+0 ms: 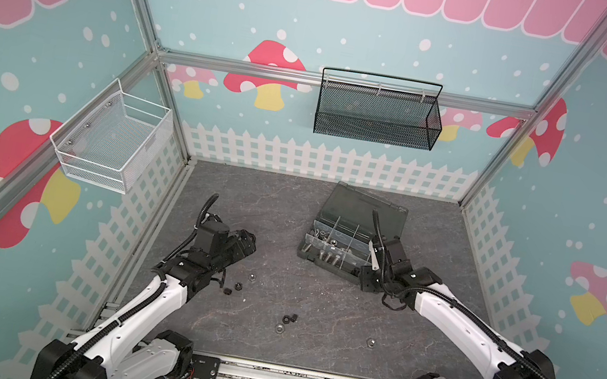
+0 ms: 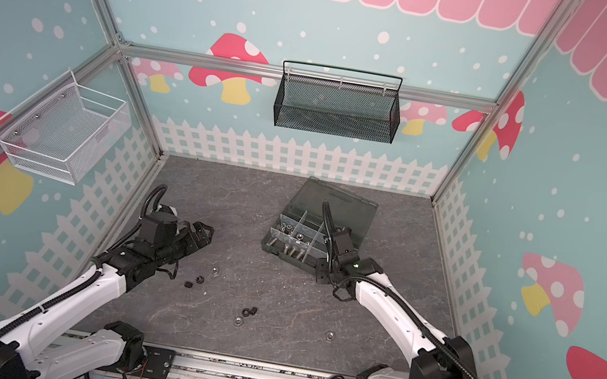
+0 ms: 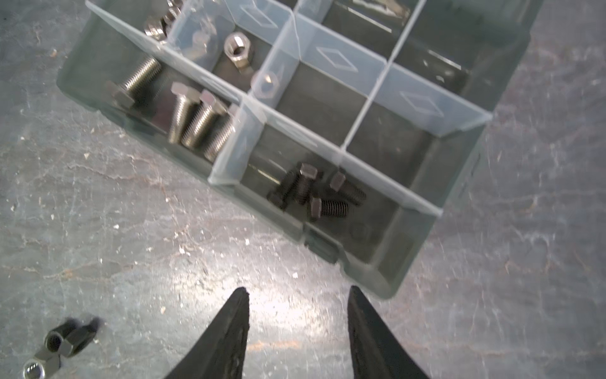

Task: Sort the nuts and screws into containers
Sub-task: 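Withdraw the right gripper to a third silver hex nut on the table, then lower the right gripper around the third hex nut and close it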

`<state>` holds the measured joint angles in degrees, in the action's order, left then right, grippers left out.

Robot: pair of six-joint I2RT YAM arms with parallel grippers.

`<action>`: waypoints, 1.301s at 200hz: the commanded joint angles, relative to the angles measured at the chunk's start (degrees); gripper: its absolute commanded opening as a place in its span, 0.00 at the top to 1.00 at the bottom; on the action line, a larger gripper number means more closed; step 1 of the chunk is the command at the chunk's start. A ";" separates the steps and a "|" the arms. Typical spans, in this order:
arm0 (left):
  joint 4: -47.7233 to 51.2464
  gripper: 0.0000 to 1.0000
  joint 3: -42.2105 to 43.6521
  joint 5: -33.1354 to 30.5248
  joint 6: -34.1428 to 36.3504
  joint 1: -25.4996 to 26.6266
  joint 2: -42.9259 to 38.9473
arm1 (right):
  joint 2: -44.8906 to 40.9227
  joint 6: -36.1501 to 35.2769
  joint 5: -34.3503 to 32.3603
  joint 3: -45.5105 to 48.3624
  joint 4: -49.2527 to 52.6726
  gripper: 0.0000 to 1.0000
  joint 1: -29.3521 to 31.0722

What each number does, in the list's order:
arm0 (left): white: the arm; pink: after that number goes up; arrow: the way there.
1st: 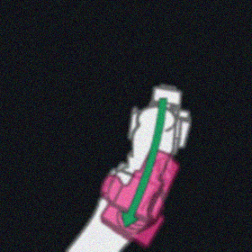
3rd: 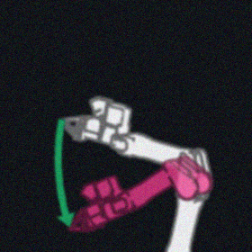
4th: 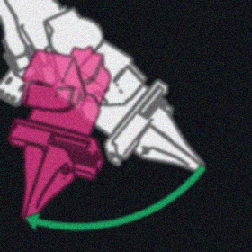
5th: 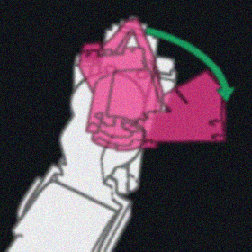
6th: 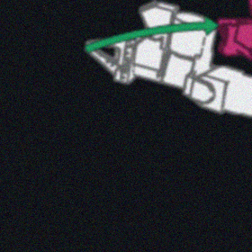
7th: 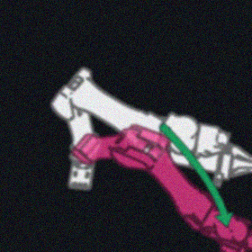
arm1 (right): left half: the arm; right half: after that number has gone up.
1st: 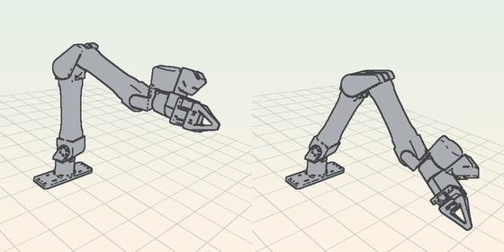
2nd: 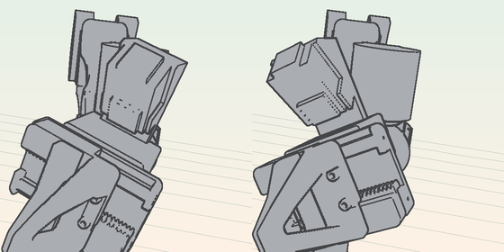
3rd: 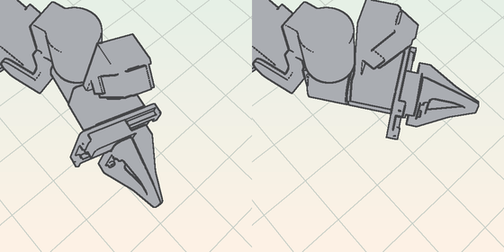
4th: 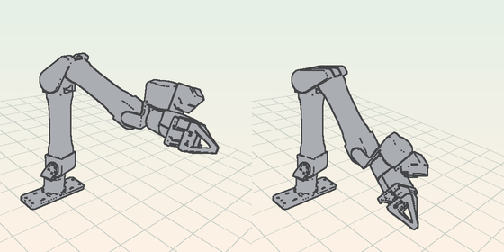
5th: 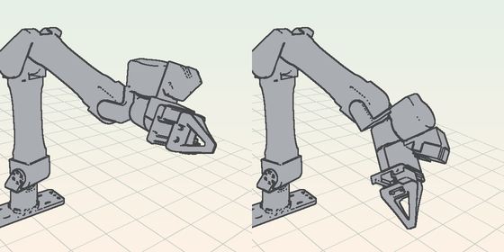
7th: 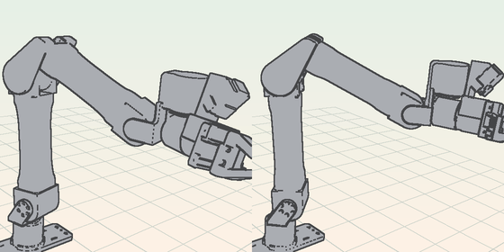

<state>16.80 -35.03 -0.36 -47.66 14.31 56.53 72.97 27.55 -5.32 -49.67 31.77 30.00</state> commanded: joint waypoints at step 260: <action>-6.43 0.00 3.24 9.03 -3.23 -3.91 -5.23 | -16.27 39.74 0.01 21.38 13.09 0.50 16.93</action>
<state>9.87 -30.94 8.23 -50.78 10.92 51.64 57.54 61.49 -3.53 -29.91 43.99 46.57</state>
